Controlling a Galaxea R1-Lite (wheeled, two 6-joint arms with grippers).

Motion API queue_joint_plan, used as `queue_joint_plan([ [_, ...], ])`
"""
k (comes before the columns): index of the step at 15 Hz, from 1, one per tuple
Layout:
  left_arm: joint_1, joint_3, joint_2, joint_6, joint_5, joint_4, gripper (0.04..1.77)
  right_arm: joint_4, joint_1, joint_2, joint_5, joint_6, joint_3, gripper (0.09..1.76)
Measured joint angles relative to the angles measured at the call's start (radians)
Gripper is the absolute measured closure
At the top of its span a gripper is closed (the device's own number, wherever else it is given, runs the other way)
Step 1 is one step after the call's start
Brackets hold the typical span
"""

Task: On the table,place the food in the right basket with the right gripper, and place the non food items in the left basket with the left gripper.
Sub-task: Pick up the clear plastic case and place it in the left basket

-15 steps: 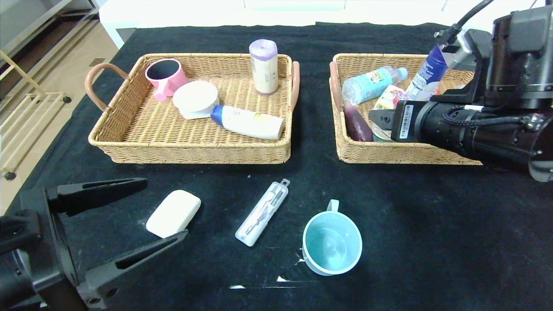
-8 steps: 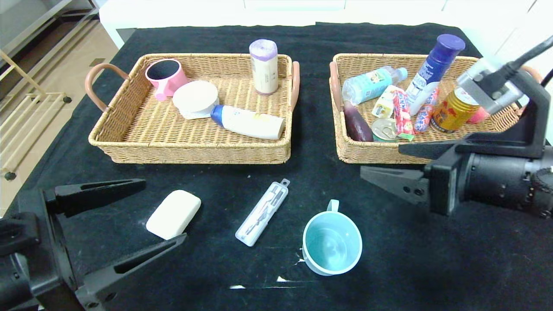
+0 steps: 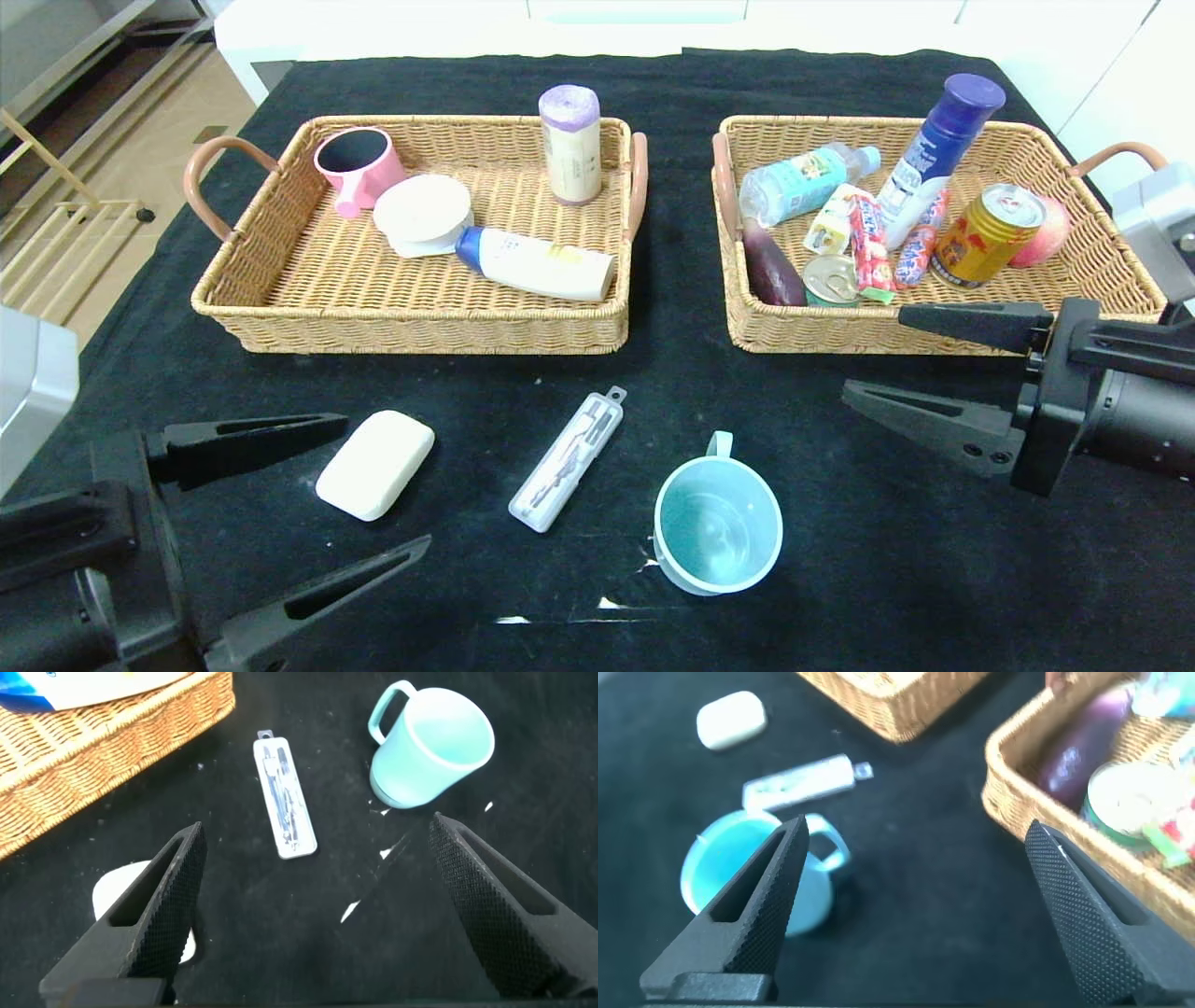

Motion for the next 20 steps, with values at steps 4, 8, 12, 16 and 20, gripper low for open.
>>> queue_joint_plan([
  [4, 0.000, -0.010, 0.022, -0.005, 0.022, 0.001, 0.09, -0.130, -0.048, 0.013, 0.001, -0.002, 0.085, 0.15],
  [8, -0.030, -0.039, 0.061, -0.013, 0.110, 0.024, 0.09, -0.157, -0.064, 0.017, 0.001, 0.001, 0.109, 0.15],
  [12, -0.131, -0.158, 0.146, -0.024, 0.258, 0.171, 0.09, -0.157, -0.082, -0.003, -0.002, 0.008, 0.107, 0.15],
  [16, -0.170, -0.261, 0.238, -0.127, 0.346, 0.287, 0.09, -0.158, -0.109, -0.013, -0.004, 0.011, 0.095, 0.15],
  [20, -0.171, -0.350, 0.305, -0.146, 0.434, 0.290, 0.09, -0.158, -0.122, -0.016, -0.006, 0.013, 0.080, 0.15],
])
